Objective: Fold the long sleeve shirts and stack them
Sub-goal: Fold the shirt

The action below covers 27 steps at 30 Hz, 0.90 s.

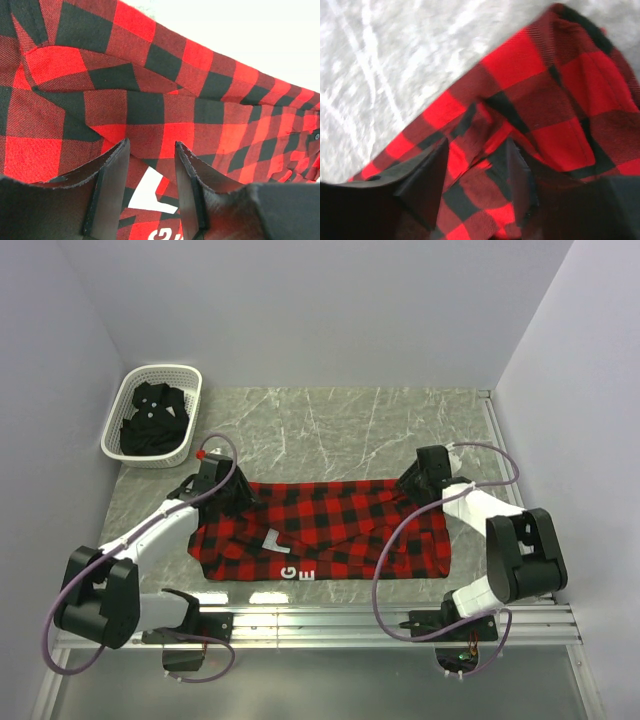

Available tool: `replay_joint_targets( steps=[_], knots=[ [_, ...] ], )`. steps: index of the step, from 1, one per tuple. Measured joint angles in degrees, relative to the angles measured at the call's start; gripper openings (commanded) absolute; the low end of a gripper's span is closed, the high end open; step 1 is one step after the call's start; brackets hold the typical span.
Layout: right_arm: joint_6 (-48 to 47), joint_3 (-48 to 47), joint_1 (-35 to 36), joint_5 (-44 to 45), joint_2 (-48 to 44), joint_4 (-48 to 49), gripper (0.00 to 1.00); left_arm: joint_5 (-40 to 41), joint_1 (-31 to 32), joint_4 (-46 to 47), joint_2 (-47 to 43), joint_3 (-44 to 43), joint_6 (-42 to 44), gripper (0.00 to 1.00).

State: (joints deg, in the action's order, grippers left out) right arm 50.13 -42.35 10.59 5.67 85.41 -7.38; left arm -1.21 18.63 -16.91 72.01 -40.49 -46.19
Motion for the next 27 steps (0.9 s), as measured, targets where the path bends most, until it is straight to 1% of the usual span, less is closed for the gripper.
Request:
replay_joint_targets(
  steps=[2,5,6,7,10,14,18,22,27],
  knots=[
    [-1.53,-0.22,0.7,-1.6,-1.62,-0.02,0.6,-0.09,0.0,0.09,0.63,0.0,-0.02,0.47],
    [-4.02,-0.92,2.75,-6.86,-4.57,1.64,0.59,-0.42,0.0,0.81,1.92,-0.02,-0.15,0.44],
    [-4.96,-1.25,3.72,-9.75,-5.38,2.89,0.57,-0.44,0.0,1.18,2.6,-0.02,-0.22,0.44],
    [-5.7,-1.75,4.72,-13.14,-5.68,4.31,0.52,-0.44,0.0,1.46,3.19,-0.02,-0.35,0.43],
    [-7.08,-5.01,8.33,-23.5,-3.48,8.15,0.51,-0.2,0.0,2.56,5.42,-0.02,-1.14,0.42],
    [-8.04,-12.0,15.54,-36.24,5.46,12.59,0.52,0.07,0.0,3.04,7.72,-0.04,-1.73,0.41],
    [-9.84,-20.33,22.69,-45.46,15.67,12.35,0.53,0.17,-0.15,3.43,9.88,-0.17,-2.19,0.4],
    [-12.17,-26.84,28.06,-51.95,25.22,10.82,0.53,0.24,-0.96,3.91,11.54,-0.2,-3.1,0.39],
    [-14.4,-29.0,30.05,-57.59,34.29,6.49,0.53,-0.04,-2.36,5.18,13.31,-0.2,-4.44,0.38]
  ],
)
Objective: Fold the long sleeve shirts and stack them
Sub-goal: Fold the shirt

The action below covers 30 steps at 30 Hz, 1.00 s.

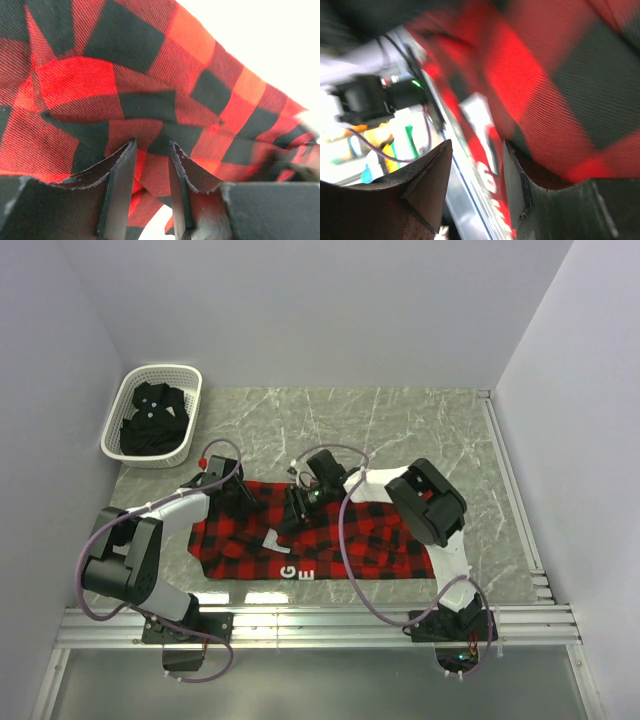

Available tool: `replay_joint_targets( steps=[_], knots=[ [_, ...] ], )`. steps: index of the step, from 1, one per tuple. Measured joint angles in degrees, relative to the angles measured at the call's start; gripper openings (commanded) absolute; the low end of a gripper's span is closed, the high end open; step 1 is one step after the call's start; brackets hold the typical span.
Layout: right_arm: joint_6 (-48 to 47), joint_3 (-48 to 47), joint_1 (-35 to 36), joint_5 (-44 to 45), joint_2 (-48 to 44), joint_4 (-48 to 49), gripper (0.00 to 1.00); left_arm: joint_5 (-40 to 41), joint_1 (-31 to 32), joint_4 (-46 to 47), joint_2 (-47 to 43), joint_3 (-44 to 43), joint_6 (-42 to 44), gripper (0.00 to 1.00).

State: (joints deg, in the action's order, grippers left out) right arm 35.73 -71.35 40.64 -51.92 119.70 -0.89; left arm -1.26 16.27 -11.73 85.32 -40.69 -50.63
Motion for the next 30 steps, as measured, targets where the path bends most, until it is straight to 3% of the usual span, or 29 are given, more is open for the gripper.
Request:
replay_joint_targets(
  steps=[3,12,18,23,26,27,30],
  knots=[
    [-1.64,-0.7,-0.17,-3.96,3.26,-4.13,0.53,-0.9,-1.03,1.03,0.66,0.02,-1.09,0.38],
    [-7.17,3.26,-0.35,-7.43,1.22,-7.63,0.54,-6.73,-4.55,5.07,3.39,0.22,-4.81,0.34],
    [-12.83,6.1,-0.35,-5.7,-2.4,-14.93,0.55,-8.13,-5.31,5.99,5.49,-1.49,-5.62,0.34],
    [-16.63,7.5,-0.55,-2.36,-5.35,-19.96,0.55,-7.85,-5.38,4.96,11.02,-8.13,-4.46,0.38],
    [-18.62,9.14,-1.14,1.51,-8.59,-22.18,0.54,-7.32,-5.46,4.42,14.6,-13.38,-2.75,0.51],
    [-19.3,9.68,-1.42,3.58,-10.23,-23.06,0.54,-6.54,-5.46,4.22,14.97,-14.71,-1.97,0.62],
    [-21.22,10.25,-2.23,12.13,-17.14,-25.97,0.54,-3.78,-5.46,2.03,13.84,-16.72,0.02,0.83]
  ],
)
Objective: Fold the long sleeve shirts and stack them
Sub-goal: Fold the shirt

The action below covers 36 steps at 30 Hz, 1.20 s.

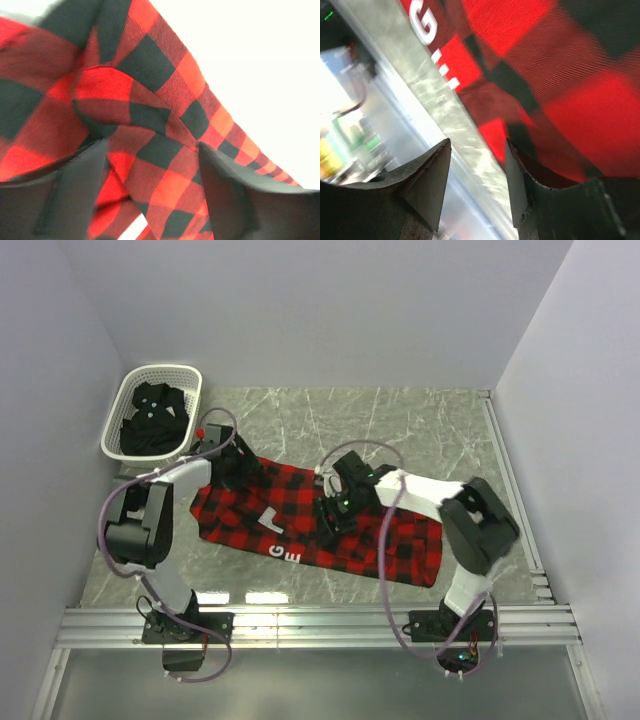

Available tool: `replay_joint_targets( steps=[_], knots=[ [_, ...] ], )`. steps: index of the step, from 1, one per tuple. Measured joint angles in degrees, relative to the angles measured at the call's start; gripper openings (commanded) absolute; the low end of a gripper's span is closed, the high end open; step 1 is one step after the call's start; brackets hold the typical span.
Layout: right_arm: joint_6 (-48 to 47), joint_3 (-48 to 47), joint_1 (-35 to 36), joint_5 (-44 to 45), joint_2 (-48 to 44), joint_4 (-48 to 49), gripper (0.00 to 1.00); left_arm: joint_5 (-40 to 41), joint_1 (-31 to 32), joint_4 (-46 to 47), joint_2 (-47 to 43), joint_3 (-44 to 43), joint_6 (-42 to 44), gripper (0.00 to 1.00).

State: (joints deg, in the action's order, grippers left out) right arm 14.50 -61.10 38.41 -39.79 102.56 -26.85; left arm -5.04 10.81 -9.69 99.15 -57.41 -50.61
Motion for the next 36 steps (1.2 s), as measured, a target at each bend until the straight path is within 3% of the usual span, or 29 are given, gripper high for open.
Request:
replay_joint_targets(
  steps=[4,10,14,17,22,28,36],
  knots=[
    [-1.6,-0.07,-0.5,13.92,-10.67,-1.92,0.54,5.22,0.63,-5.75,-7.72,-0.63,1.38,0.93],
    [-0.39,-0.04,-2.16,30.88,-16.46,-4.81,0.52,12.04,3.61,-9.86,-26.82,2.45,0.22,0.85],
    [1.53,1.4,-4.04,38.62,-15.26,-6.49,0.5,13.55,3.78,-10.47,-30.69,9.51,-1.75,0.79],
    [2.19,2.71,-4.66,41.79,-13.7,-7.76,0.48,13.68,3.78,-11.45,-27.34,14.86,-3.28,0.72],
    [2.36,3.5,-4.66,43.21,-10.43,-9.22,0.47,13.7,3.78,-11.61,-18.14,16.33,-4.55,0.71],
    [2.36,3.48,-4.15,42.93,-5.81,-10.12,0.47,14.14,3.74,-10.71,-7.45,6.47,-3.54,0.7],
    [2.34,-0.09,0.5,40.98,-2.23,-12.17,0.42,14.34,3.63,-10.86,10.34,-14.56,1.79,0.72]
  ],
)
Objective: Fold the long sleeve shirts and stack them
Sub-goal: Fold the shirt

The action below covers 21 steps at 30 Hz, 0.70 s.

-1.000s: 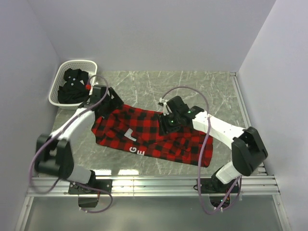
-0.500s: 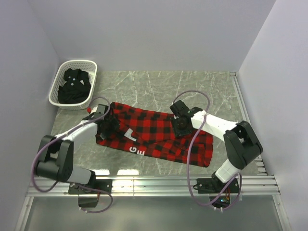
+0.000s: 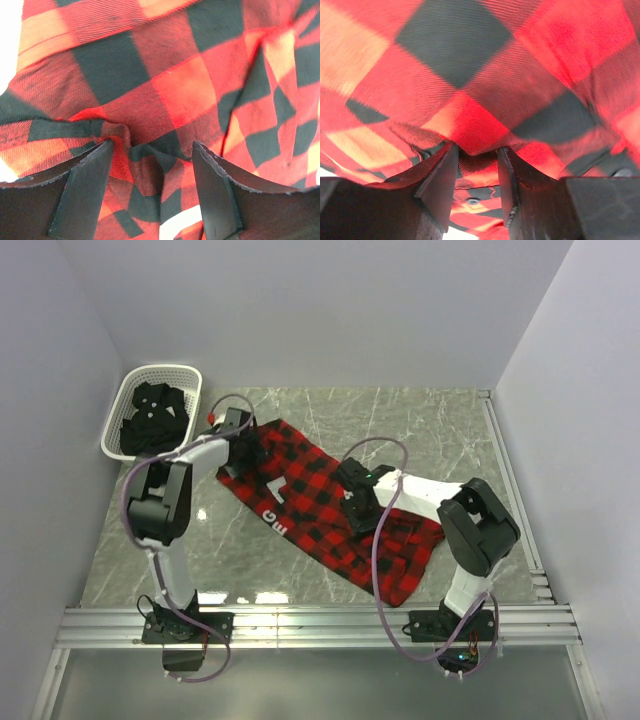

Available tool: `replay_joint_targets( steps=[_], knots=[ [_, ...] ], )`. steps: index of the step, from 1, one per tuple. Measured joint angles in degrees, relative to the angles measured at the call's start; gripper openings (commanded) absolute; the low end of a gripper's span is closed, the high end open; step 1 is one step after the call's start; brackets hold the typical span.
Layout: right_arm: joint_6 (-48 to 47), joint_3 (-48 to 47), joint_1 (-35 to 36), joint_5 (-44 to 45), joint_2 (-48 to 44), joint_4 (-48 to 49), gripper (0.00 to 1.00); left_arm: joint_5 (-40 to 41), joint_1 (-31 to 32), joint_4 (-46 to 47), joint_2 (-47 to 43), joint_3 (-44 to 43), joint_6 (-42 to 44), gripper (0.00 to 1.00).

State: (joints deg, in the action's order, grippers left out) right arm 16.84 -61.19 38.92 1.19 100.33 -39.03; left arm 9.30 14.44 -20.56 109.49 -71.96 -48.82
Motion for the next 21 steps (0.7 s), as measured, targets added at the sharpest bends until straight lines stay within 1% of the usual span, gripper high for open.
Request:
replay_joint_targets(
  steps=[3,6,10,12,15,18,19,21],
  knots=[
    [0.17,-2.12,3.87,-1.77,1.55,-0.68,0.42,-0.63,0.0,0.2,6.03,-8.22,3.23,0.73],
    [0.31,-5.07,7.63,-5.68,3.85,-0.9,0.41,-1.75,0.0,0.66,11.72,-16.24,6.86,0.74],
    [0.66,-11.63,11.61,-10.27,8.81,-1.49,0.41,-3.85,0.0,3.02,18.64,-25.75,11.91,0.77],
    [0.7,-15.98,13.07,-11.61,11.8,-1.4,0.41,-5.03,0.0,4.22,22.51,-31.19,14.25,0.78],
    [0.83,-20.06,14.38,-12.24,14.4,0.55,0.41,-7.48,0.0,6.4,27.67,-38.45,16.87,0.81],
    [1.38,-21.38,14.38,-11.69,14.43,1.53,0.43,-9.97,0.0,8.11,31.32,-43.67,18.67,0.83],
    [1.66,-21.42,14.27,-11.15,14.03,2.21,0.44,-10.25,0.0,8.48,31.76,-44.13,18.86,0.84],
    [2.16,-21.18,14.01,-10.14,12.87,2.43,0.49,-11.61,-0.02,9.99,32.44,-44.96,19.47,0.87]
  ],
)
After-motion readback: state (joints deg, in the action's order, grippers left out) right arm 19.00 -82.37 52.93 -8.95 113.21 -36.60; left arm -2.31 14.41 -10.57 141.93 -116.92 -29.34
